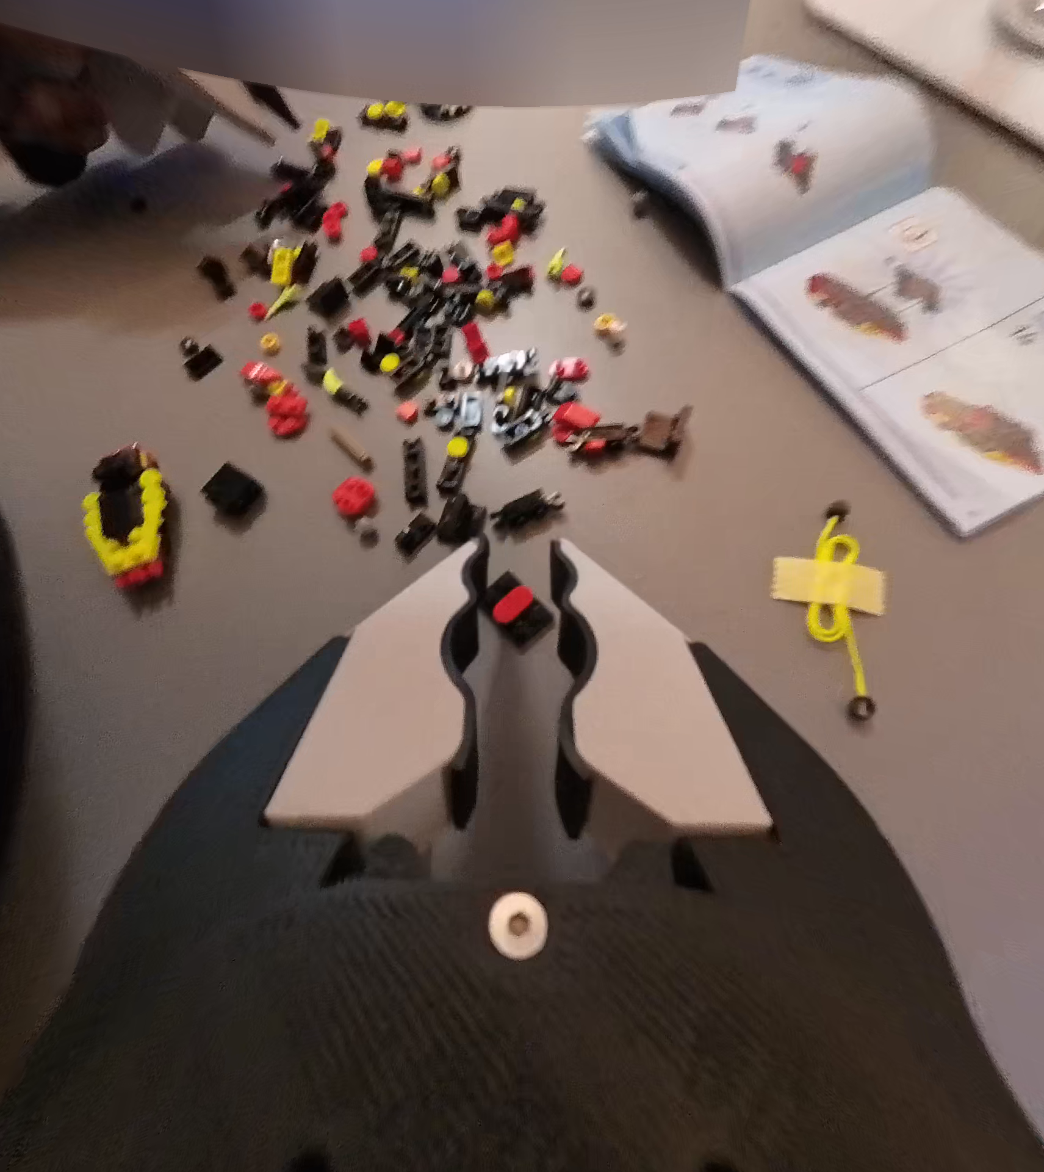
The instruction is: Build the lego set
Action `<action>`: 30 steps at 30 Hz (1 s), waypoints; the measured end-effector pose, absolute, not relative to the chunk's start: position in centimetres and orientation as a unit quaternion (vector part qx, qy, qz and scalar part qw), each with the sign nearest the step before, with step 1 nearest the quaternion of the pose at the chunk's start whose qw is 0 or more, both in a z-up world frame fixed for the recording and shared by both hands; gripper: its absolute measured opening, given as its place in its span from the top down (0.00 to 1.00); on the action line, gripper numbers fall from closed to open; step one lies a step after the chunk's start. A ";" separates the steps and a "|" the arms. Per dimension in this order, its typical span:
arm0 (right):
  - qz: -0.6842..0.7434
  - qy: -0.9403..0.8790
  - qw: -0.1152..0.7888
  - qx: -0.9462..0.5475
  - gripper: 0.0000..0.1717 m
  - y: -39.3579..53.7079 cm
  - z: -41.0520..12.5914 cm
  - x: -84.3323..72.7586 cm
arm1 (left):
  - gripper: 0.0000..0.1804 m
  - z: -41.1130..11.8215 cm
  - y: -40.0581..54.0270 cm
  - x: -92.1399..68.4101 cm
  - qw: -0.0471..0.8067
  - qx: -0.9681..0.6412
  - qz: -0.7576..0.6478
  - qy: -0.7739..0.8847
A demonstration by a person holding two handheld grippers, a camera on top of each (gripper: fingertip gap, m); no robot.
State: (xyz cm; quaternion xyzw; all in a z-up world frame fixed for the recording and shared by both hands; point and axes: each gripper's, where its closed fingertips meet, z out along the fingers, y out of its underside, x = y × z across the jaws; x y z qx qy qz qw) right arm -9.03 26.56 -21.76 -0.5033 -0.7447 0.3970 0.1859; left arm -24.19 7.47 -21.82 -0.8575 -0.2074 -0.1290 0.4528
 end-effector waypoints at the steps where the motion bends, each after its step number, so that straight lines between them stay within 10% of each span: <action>1: 0.391 -0.754 0.173 -0.499 0.88 26.4 -22.3 -8.8 | 0.90 -21.8 7.5 -24.1 0.453 -0.858 -0.129 -0.206; 30: 0.378 -0.772 0.155 -0.487 0.91 26.1 -23.9 -9.2 | 0.90 -22.0 7.7 -24.0 0.451 -0.856 -0.140 -0.209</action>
